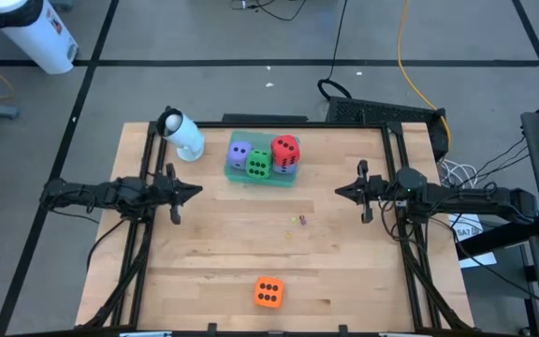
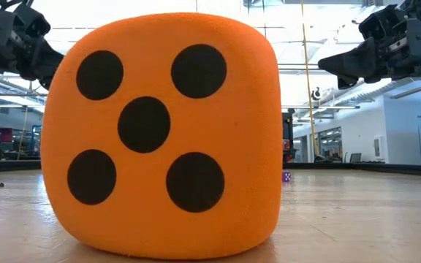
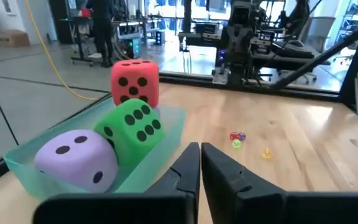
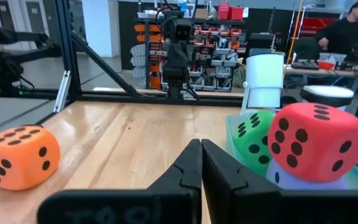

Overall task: Pick & Place Dice
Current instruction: Put the big orange dice into the green bin

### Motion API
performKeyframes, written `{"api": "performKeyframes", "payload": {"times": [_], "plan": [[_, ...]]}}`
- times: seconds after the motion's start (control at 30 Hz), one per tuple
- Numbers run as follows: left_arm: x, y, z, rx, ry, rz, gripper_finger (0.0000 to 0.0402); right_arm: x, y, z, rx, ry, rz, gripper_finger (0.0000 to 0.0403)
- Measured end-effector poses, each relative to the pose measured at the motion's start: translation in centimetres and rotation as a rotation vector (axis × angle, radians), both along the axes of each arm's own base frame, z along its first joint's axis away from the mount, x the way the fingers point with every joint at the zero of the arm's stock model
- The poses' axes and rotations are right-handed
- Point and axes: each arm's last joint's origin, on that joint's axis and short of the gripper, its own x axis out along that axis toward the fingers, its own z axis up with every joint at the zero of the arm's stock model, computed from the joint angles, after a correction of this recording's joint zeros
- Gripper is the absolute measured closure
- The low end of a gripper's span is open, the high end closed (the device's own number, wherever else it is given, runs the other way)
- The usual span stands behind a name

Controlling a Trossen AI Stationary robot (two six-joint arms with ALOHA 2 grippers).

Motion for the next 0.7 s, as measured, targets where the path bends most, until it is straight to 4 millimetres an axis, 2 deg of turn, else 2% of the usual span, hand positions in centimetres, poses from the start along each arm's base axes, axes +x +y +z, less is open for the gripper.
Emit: {"api": "performKeyframes", "payload": {"times": [0.37,0.53,0.7], "plan": [[0.6,-0.3,0.5,-0.071,-0.044,-0.078,0.0371,0.2,0.3,0.0,-0.016,-0.001,0.022,0.0403],[1.6,-0.6,0.4,-0.064,-0.018,-0.131,0.0371,0.5,0.7,0.1,-0.028,-0.015,0.055,0.0403],[3.2,-1.0,1.2,-0.039,-0.013,-0.186,0.0371,0.8,1.2,-0.2,-0.088,0.002,0.090,0.0403]]}}
